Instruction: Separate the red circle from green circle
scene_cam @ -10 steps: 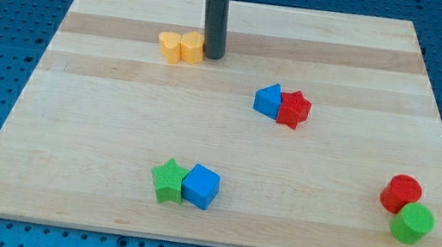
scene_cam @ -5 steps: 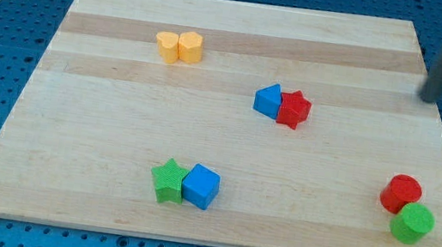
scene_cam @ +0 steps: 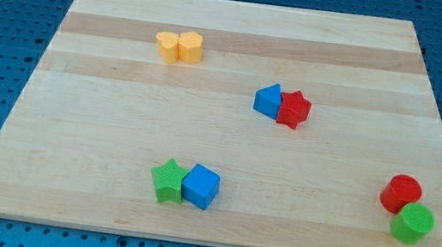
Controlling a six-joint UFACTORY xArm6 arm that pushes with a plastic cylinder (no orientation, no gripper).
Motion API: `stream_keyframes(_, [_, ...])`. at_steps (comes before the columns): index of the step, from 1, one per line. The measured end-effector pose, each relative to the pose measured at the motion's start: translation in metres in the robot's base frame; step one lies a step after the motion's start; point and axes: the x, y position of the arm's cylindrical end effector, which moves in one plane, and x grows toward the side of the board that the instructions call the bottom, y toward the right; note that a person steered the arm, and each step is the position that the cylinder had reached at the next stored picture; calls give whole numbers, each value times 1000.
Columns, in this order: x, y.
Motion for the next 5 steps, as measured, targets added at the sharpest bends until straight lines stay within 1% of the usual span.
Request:
stream_keyframes(3, [0,-201])
stream_keyframes(4, [-9,-223])
stream_keyframes(5, [-26,-225])
